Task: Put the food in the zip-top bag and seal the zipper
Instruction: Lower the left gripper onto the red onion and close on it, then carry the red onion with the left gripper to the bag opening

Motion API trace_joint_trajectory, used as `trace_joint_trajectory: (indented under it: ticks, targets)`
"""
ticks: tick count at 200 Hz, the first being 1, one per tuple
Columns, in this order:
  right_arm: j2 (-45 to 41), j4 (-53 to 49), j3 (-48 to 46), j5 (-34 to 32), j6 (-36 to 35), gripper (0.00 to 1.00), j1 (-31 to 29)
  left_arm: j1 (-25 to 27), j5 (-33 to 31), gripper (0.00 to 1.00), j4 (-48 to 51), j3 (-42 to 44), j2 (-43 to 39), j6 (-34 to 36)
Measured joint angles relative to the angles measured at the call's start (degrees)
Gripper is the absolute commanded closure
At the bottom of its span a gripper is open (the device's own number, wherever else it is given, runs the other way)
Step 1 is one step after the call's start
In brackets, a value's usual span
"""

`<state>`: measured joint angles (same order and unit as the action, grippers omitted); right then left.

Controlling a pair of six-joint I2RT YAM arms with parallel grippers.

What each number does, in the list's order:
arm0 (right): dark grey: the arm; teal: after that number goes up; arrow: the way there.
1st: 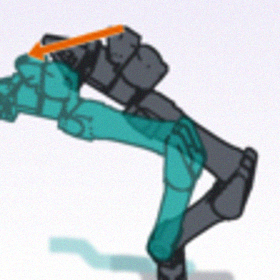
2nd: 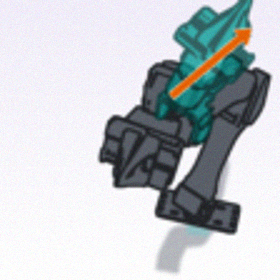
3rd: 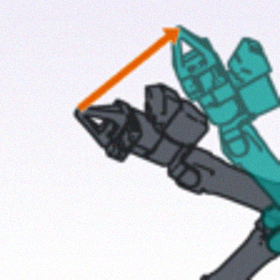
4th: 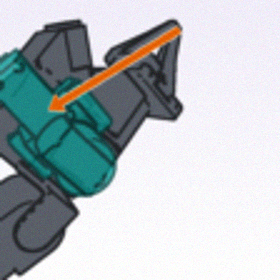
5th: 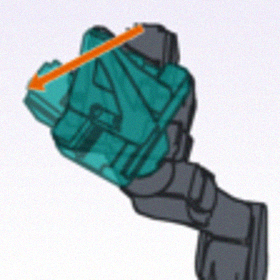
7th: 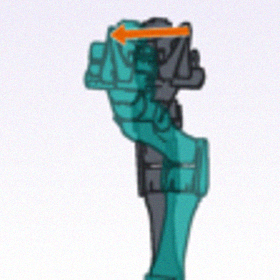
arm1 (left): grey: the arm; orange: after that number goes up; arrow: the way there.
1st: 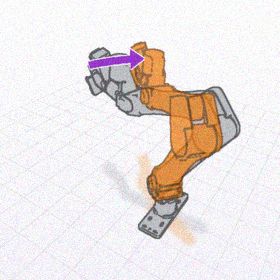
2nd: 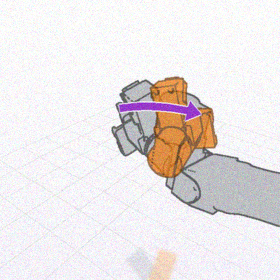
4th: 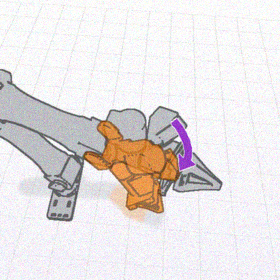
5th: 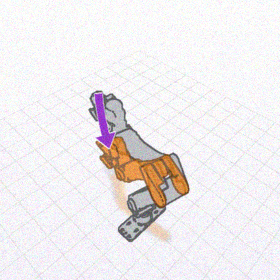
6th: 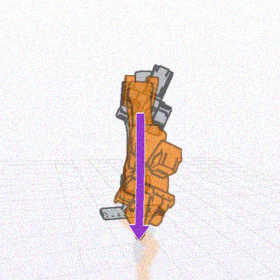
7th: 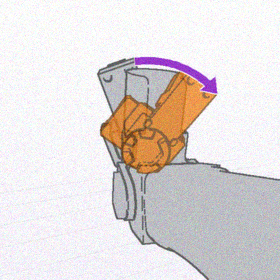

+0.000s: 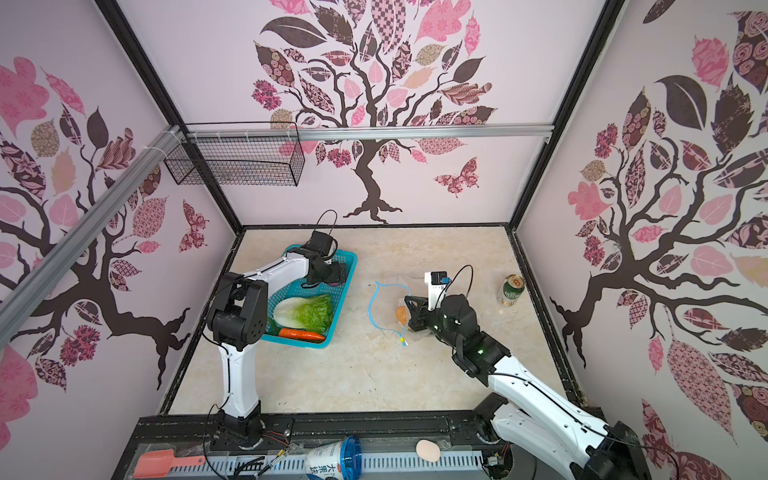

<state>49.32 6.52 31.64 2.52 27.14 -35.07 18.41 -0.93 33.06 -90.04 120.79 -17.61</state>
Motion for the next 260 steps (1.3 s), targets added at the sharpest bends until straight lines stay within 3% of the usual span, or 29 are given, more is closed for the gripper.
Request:
trace_joint_trajectory:
  ticks: [46, 112, 176, 260]
  targets:
    - [0.00, -0.46, 0.44, -0.09, 0.00, 1.00, 0.00, 0.00, -0.52, 0.11, 0.04, -1.05, 1.01, 0.61]
    - [-0.50, -2.12, 1.77, -0.46, -0.11, 1.00, 0.00, 0.00, -0.31, 0.37, 0.07, -2.40, 1.86, 1.57]
    - [-1.01, -2.43, 1.77, -0.85, -0.09, 1.00, 0.00, 0.00, -0.31, 0.38, -0.09, -2.21, 0.55, 1.25]
    - [-0.96, -2.43, 1.77, -0.79, 0.37, 1.00, 0.00, 0.44, 1.11, 0.36, -5.35, 9.44, -18.05, -2.93]
